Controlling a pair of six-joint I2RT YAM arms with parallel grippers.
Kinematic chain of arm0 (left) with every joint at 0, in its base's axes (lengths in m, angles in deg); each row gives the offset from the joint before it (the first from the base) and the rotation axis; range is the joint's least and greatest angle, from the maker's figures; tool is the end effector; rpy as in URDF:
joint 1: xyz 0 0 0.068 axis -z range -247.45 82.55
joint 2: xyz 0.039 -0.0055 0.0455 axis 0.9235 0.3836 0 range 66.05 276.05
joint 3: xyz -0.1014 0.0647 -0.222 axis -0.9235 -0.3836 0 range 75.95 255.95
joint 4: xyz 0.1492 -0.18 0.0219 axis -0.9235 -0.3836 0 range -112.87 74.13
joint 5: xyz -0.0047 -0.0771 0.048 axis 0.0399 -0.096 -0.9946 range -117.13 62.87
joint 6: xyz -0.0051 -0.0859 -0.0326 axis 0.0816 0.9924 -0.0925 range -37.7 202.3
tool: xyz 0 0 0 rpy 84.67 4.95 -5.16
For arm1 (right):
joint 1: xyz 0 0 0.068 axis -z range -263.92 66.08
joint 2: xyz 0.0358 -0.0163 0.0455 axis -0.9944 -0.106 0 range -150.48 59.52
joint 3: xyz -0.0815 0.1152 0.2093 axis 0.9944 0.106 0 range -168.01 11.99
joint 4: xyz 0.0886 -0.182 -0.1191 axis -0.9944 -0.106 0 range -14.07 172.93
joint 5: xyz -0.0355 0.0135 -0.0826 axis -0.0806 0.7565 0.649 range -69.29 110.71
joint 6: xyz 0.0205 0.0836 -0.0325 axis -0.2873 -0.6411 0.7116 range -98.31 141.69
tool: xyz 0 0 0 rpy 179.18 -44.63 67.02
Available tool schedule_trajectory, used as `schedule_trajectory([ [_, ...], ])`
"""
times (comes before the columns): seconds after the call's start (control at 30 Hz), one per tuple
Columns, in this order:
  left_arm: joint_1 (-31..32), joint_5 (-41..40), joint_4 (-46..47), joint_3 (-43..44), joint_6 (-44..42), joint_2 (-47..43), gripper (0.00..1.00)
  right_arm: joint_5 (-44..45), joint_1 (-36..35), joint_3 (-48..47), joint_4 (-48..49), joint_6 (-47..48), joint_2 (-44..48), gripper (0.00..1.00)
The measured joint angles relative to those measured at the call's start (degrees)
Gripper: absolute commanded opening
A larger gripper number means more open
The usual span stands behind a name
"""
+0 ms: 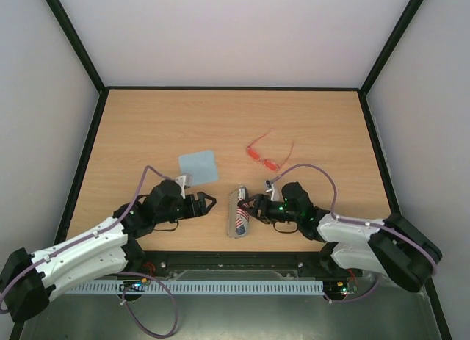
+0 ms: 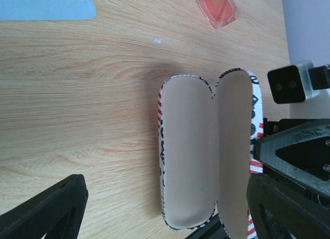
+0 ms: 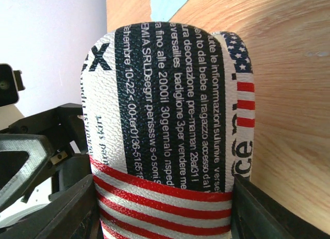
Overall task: Organize the sunglasses
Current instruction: Place the sunglasses case at the center of the board.
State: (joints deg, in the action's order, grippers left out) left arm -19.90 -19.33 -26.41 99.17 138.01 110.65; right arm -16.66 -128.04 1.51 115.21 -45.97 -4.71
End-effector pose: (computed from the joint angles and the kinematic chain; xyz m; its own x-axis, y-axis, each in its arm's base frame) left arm 0.1286 -0.1572 0.1787 -0.8693 -0.2625 -0.4189 0.1607 0.6513 -0.7416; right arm 0.1235 0.1897 0.1421 -0.9867 0.0670 -0.1481 -0.1213 0.3030 0.9452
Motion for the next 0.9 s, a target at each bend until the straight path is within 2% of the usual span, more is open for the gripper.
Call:
schedule_trajectory([
  [0.17, 0.00, 0.35, 1.97, -0.33, -0.68, 1.77, 0.89, -3.02, 2.01, -1.22, 3.72, 2.16, -7.13, 0.44],
  [0.37, -0.02, 0.31, 5.16, -2.29, -0.37, 3.52, 0.89, -5.14, 3.76, -4.00, 5.88, 4.90, -13.60, 0.52],
  [0.7, -0.11, 0.35, 8.57, -3.10, 1.14, 5.51, 0.89, -10.47, 7.06, -9.73, 8.85, 9.29, -24.22, 0.73],
  [0.83, -0.11, 0.35, 9.03, -3.21, 1.53, 5.73, 0.89, -10.73, 7.48, -11.15, 7.30, 11.37, -25.66, 0.82],
  [0.9, -0.13, 0.35, 9.38, -3.37, 1.66, 5.73, 0.89, -10.73, 7.50, -12.31, 5.31, 12.92, -25.73, 0.82],
])
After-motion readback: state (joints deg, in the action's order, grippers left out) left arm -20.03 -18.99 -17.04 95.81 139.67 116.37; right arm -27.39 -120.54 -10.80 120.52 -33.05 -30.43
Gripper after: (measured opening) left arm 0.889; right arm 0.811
